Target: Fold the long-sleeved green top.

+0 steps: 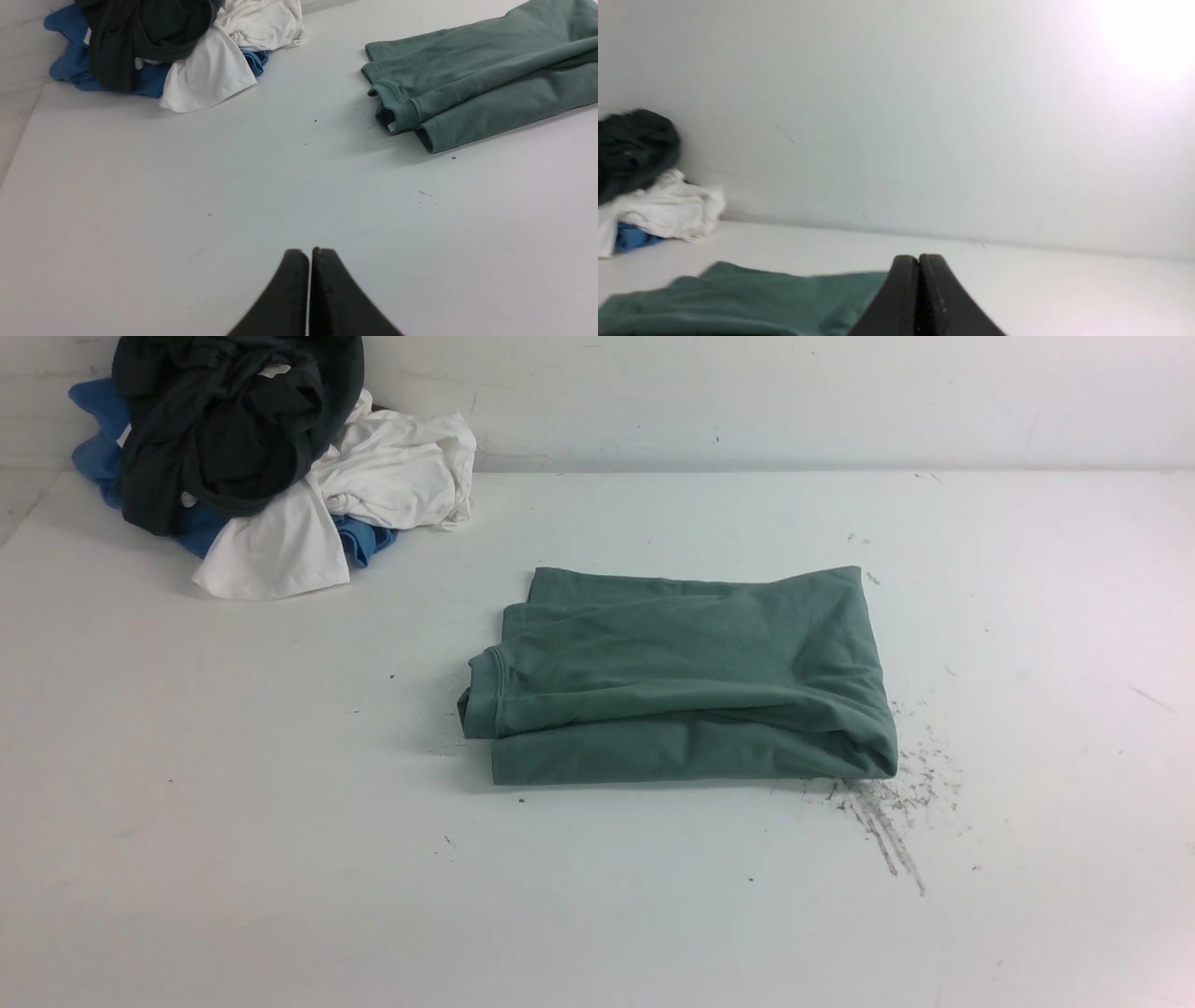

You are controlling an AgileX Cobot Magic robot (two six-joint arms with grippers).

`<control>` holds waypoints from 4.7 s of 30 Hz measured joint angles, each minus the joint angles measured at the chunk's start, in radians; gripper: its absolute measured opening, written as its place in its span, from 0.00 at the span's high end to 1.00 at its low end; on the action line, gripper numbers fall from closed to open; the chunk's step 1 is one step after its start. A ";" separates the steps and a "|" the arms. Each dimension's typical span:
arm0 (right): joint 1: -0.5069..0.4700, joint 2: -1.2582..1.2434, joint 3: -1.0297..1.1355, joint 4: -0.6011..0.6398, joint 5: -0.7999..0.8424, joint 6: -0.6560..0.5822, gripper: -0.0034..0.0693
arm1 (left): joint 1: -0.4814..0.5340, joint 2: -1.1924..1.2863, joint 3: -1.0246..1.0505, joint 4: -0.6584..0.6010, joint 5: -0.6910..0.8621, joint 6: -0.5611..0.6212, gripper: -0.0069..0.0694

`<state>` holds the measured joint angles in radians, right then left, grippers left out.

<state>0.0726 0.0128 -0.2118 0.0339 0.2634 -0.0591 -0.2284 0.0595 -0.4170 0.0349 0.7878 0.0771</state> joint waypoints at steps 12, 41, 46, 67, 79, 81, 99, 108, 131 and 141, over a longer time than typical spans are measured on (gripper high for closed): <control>-0.130 -0.022 0.239 -0.111 0.062 0.256 0.97 | 0.000 0.000 0.000 0.000 0.000 -0.001 0.92; -0.130 -0.022 0.238 -0.109 0.086 0.256 0.97 | 0.000 0.000 0.000 0.000 0.000 -0.001 0.92; -0.130 -0.022 0.238 -0.109 0.086 0.256 0.97 | 0.000 0.000 0.000 0.005 0.000 -0.001 0.92; -0.130 -0.022 0.238 -0.109 0.086 0.256 0.97 | 0.155 -0.062 0.385 -0.012 -0.596 -0.038 0.92; -0.130 -0.022 0.238 -0.109 0.088 0.256 0.97 | 0.156 -0.070 0.443 -0.070 -0.437 -0.006 0.92; -0.130 -0.022 0.238 -0.109 0.088 0.256 0.97 | 0.156 -0.070 0.443 -0.070 -0.435 0.004 0.92; -0.130 -0.022 0.238 -0.109 0.088 0.256 0.97 | 0.156 -0.070 0.443 -0.074 -0.435 0.009 0.92; -0.130 -0.022 0.238 -0.109 0.088 0.256 0.97 | 0.156 -0.070 0.443 -0.074 -0.435 0.009 0.92; -0.130 -0.022 0.238 -0.109 0.088 0.256 0.97 | 0.250 -0.070 0.443 -0.078 -0.435 0.009 0.92; -0.130 -0.022 0.238 -0.108 0.088 0.256 0.97 | 0.266 -0.070 0.443 -0.086 -0.435 0.009 0.92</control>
<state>-0.0578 -0.0097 0.0259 -0.0739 0.3513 0.1965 0.0376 -0.0106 0.0259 -0.0507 0.3525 0.0857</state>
